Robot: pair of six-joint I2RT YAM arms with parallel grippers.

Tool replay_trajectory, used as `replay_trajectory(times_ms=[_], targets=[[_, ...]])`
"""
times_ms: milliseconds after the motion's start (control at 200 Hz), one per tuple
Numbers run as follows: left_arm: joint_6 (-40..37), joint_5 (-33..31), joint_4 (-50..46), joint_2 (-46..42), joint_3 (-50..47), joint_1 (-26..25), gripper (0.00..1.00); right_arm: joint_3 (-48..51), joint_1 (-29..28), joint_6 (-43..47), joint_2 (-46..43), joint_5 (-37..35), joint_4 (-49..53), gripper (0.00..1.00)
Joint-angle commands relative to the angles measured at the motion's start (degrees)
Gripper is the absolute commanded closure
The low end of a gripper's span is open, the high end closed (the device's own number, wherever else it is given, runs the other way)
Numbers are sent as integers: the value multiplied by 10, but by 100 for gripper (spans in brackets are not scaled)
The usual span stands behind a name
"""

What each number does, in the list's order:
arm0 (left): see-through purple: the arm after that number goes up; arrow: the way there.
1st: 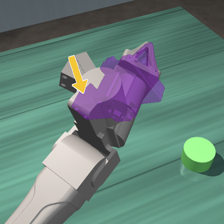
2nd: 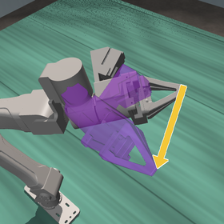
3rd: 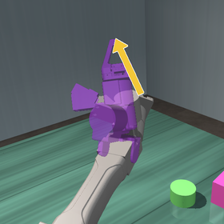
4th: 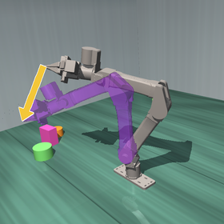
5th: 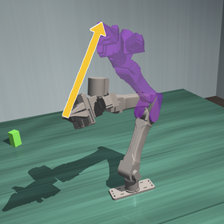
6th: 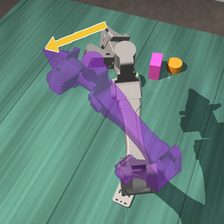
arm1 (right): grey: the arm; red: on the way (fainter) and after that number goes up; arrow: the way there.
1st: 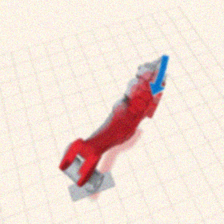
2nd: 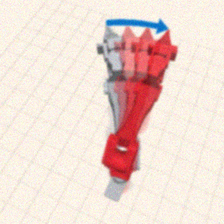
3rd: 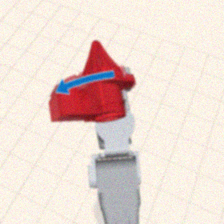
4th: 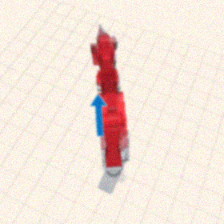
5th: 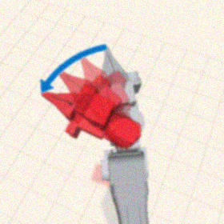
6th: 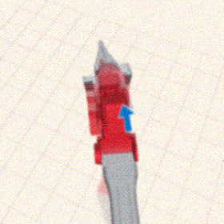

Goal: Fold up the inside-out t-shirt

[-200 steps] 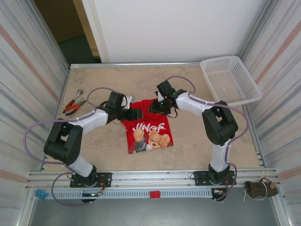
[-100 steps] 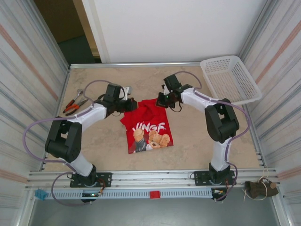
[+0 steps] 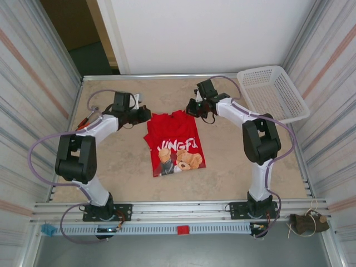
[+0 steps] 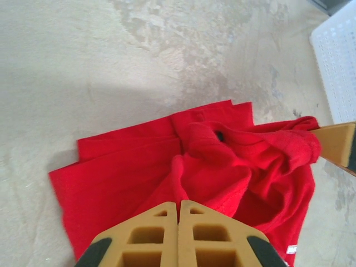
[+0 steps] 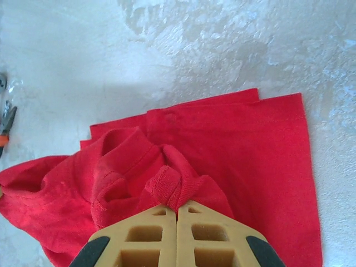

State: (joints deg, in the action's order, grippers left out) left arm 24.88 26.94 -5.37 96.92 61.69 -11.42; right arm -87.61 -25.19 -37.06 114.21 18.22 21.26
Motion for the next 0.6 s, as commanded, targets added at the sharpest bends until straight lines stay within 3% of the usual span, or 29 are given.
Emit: replay_trajectory(times_ms=[0,351,411,471,511,591], targets=[[29,-5,32,-12,-25,19,100,8,12,-35,-2,-40,-26,100],[69,-14,67,39,-11,43,100,-10,38,-85,29,-59,-56,100],[71,-18,64,59,2,43,100,-20,40,-87,42,-57,-52,76],[68,-27,55,78,19,46,72,-20,41,-81,42,-61,-42,55],[69,-28,54,89,25,54,58,-11,41,-74,32,-67,-35,52],[74,-18,62,84,21,70,45,29,40,-63,-9,-75,-25,52]])
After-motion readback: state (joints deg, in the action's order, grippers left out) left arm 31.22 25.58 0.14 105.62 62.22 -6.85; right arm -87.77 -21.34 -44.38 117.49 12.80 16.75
